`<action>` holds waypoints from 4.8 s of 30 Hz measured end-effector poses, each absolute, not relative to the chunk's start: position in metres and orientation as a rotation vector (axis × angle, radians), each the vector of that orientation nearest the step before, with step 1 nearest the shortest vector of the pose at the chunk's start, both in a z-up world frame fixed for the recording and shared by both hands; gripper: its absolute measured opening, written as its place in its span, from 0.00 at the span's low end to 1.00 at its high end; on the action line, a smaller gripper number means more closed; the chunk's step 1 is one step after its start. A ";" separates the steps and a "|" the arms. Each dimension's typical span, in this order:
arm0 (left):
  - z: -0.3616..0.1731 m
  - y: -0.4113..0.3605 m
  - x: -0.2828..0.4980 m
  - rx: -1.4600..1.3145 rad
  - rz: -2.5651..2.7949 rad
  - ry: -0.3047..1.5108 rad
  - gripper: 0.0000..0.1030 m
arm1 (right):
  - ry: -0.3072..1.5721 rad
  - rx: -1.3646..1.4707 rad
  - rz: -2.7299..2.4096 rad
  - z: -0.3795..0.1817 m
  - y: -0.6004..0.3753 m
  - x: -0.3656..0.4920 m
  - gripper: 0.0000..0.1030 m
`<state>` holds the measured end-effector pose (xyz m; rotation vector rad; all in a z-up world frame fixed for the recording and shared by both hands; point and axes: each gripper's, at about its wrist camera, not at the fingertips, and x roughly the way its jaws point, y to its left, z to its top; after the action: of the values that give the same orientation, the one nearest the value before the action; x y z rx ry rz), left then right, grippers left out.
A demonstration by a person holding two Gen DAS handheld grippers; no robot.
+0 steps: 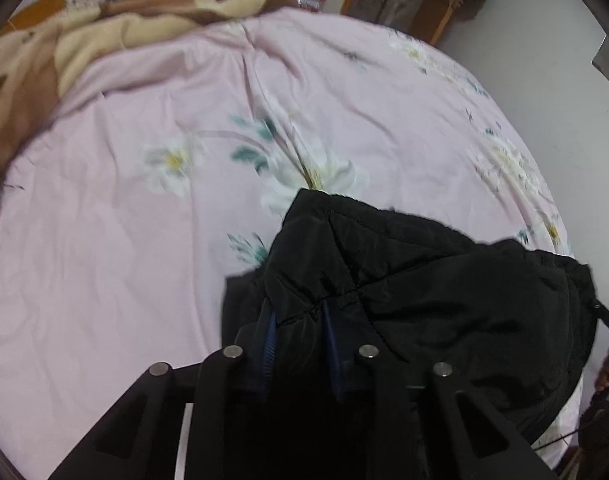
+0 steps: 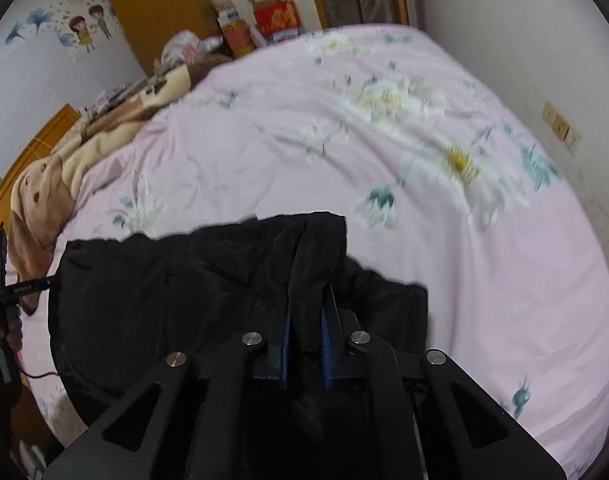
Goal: Fold large clothes
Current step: 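Hold the folded jacket with both tools and lift it off the bed, then lower the folded black jacket onto the bed and open both tools, then close both tools on the jacket edge and lift it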
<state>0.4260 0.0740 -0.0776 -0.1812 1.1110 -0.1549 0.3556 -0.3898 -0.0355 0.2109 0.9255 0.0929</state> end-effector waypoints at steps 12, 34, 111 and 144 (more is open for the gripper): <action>-0.090 0.054 0.452 -0.062 -0.042 1.062 0.19 | 0.841 0.101 -0.029 -0.018 -0.378 0.382 0.11; -0.048 0.043 0.395 -0.123 -0.017 0.968 0.57 | 0.808 -0.008 -0.136 0.010 -0.336 0.331 0.59; -0.104 0.101 0.367 -0.003 -0.105 1.040 0.70 | 0.962 0.078 -0.057 -0.069 -0.373 0.280 0.69; -0.201 0.090 0.432 -0.174 -0.334 1.306 0.97 | 1.195 0.310 0.244 -0.140 -0.414 0.340 0.89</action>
<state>0.4323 0.0904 -0.2007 -0.1743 1.3058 -0.3344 0.3399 -0.4138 -0.1403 0.3105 1.1948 0.2443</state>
